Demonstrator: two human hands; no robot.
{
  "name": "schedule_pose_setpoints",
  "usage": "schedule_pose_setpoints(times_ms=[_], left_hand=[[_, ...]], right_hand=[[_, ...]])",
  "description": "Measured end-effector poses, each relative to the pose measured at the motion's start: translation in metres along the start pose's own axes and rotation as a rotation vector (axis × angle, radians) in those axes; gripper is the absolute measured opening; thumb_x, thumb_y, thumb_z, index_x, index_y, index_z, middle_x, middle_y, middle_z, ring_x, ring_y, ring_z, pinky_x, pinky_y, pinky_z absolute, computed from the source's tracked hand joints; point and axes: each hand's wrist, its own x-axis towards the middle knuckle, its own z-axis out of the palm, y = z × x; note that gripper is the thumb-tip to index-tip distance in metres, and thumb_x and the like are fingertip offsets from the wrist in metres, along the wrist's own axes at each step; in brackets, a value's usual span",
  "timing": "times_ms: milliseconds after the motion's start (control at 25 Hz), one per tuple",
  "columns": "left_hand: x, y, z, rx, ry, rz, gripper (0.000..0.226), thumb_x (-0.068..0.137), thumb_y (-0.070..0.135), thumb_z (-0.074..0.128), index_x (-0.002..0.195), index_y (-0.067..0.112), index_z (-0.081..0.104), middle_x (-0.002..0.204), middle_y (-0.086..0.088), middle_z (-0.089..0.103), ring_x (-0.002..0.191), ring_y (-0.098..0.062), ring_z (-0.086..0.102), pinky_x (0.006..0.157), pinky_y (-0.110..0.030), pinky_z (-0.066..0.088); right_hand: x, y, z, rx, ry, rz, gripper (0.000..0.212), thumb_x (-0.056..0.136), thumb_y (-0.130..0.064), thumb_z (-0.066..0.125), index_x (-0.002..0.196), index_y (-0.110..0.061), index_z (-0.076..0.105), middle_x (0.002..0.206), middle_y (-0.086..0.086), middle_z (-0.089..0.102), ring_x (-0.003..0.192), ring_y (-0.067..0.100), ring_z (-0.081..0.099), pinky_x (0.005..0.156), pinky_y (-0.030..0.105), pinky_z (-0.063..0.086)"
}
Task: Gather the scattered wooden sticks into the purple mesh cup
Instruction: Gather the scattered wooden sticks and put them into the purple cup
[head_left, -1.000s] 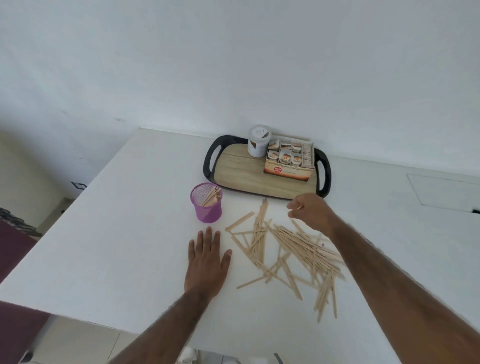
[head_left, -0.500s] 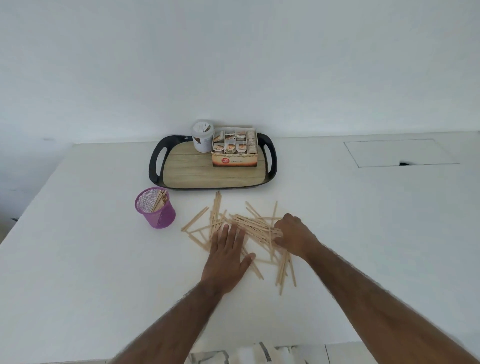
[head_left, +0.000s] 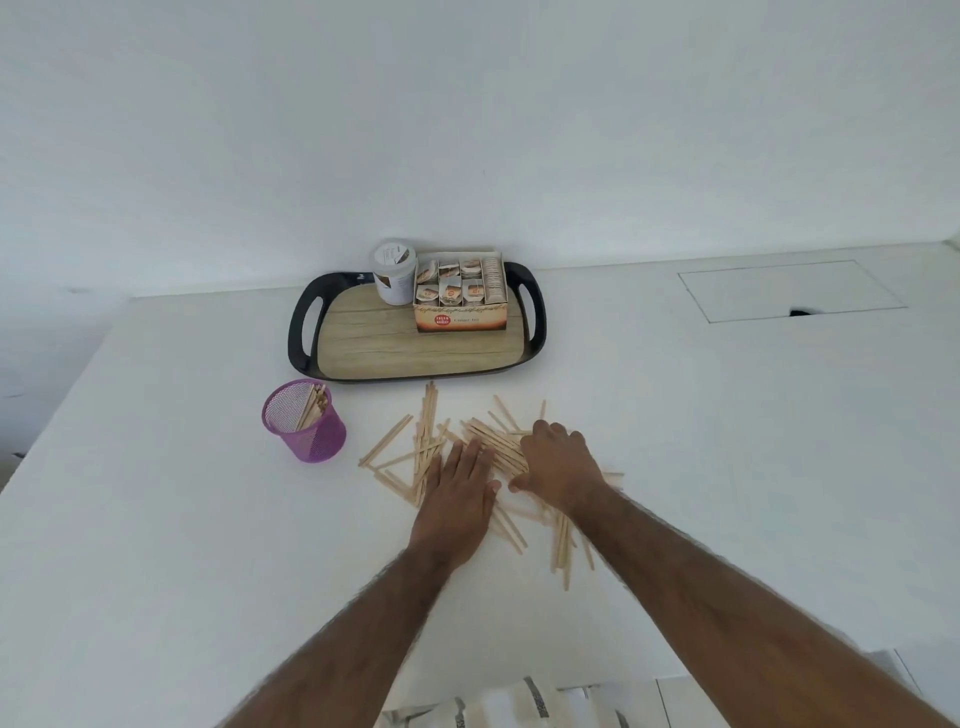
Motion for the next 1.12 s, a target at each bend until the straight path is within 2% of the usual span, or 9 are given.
schedule_pose_setpoints(times_ms=[120, 320, 560, 720, 840, 920, 1040, 1120], left_hand=[[0.000, -0.004, -0.004, -0.038, 0.033, -0.001, 0.053, 0.111, 0.029, 0.024, 0.162, 0.021, 0.017, 0.172, -0.001, 0.010, 0.159, -0.021, 0.001, 0.128, -0.040, -0.003], [0.008, -0.005, -0.015, -0.188, 0.137, -0.117, 0.059, 0.105, 0.014, 0.037, 0.161, 0.019, 0.020, 0.170, -0.007, 0.017, 0.158, -0.023, 0.009, 0.129, -0.042, 0.007], [0.010, -0.012, -0.020, -0.277, 0.171, -0.172, 0.061, 0.103, 0.004, 0.038, 0.160, 0.020, 0.026, 0.169, -0.005, 0.024, 0.157, -0.020, 0.013, 0.129, -0.043, 0.012], [0.010, -0.013, -0.025, -0.412, 0.239, -0.251, 0.054, 0.105, 0.007, 0.035, 0.157, 0.021, 0.034, 0.165, -0.003, 0.032, 0.155, -0.020, 0.022, 0.127, -0.044, 0.022], [0.013, -0.012, -0.033, -0.530, 0.312, -0.266, 0.048, 0.106, 0.008, 0.035, 0.152, 0.019, 0.043, 0.159, -0.003, 0.043, 0.150, -0.019, 0.032, 0.124, -0.044, 0.030], [0.017, -0.010, -0.040, -0.603, 0.359, -0.287, 0.043, 0.107, 0.012, 0.037, 0.148, 0.019, 0.047, 0.154, 0.002, 0.048, 0.145, -0.014, 0.038, 0.121, -0.036, 0.033], [0.025, -0.001, -0.051, -0.806, 0.374, -0.379, 0.037, 0.109, 0.026, 0.041, 0.145, 0.022, 0.050, 0.140, 0.011, 0.051, 0.131, -0.005, 0.044, 0.110, -0.024, 0.034], [0.031, 0.005, -0.056, -0.990, 0.377, -0.445, 0.032, 0.109, 0.034, 0.040, 0.132, 0.021, 0.059, 0.124, 0.012, 0.060, 0.117, -0.009, 0.054, 0.096, -0.021, 0.042]], right_hand=[[0.003, -0.005, 0.003, -0.013, 0.060, -0.003, 0.045, 0.093, -0.045, 0.065, 0.124, -0.013, 0.061, 0.124, 0.008, 0.056, 0.120, 0.028, 0.053, 0.100, 0.045, 0.042], [0.009, -0.009, -0.001, 0.009, 0.052, 0.027, 0.051, 0.091, -0.050, 0.067, 0.124, -0.012, 0.061, 0.120, 0.008, 0.059, 0.115, 0.027, 0.055, 0.098, 0.045, 0.043], [0.009, -0.013, 0.001, -0.028, 0.092, 0.004, 0.021, 0.102, -0.023, 0.051, 0.118, -0.014, 0.061, 0.118, 0.007, 0.061, 0.111, 0.026, 0.057, 0.096, 0.042, 0.043], [0.009, -0.011, -0.002, -0.010, 0.103, 0.011, 0.019, 0.101, -0.016, 0.047, 0.115, -0.014, 0.061, 0.114, 0.006, 0.061, 0.107, 0.026, 0.059, 0.092, 0.040, 0.044], [0.011, -0.007, -0.009, 0.095, 0.129, 0.029, 0.020, 0.099, -0.016, 0.046, 0.105, -0.015, 0.065, 0.105, 0.005, 0.064, 0.100, 0.027, 0.063, 0.088, 0.040, 0.046], [0.013, -0.004, -0.016, 0.186, 0.147, 0.025, 0.020, 0.098, -0.019, 0.048, 0.101, -0.015, 0.068, 0.098, 0.004, 0.068, 0.094, 0.026, 0.063, 0.086, 0.040, 0.047], [0.015, -0.004, -0.023, 0.280, 0.171, -0.020, 0.020, 0.098, -0.022, 0.051, 0.102, -0.016, 0.069, 0.092, 0.002, 0.071, 0.089, 0.025, 0.064, 0.084, 0.040, 0.047], [0.015, -0.008, -0.027, 0.305, 0.188, -0.077, 0.019, 0.100, -0.024, 0.053, 0.103, -0.016, 0.070, 0.092, 0.001, 0.072, 0.086, 0.024, 0.065, 0.084, 0.040, 0.048]])
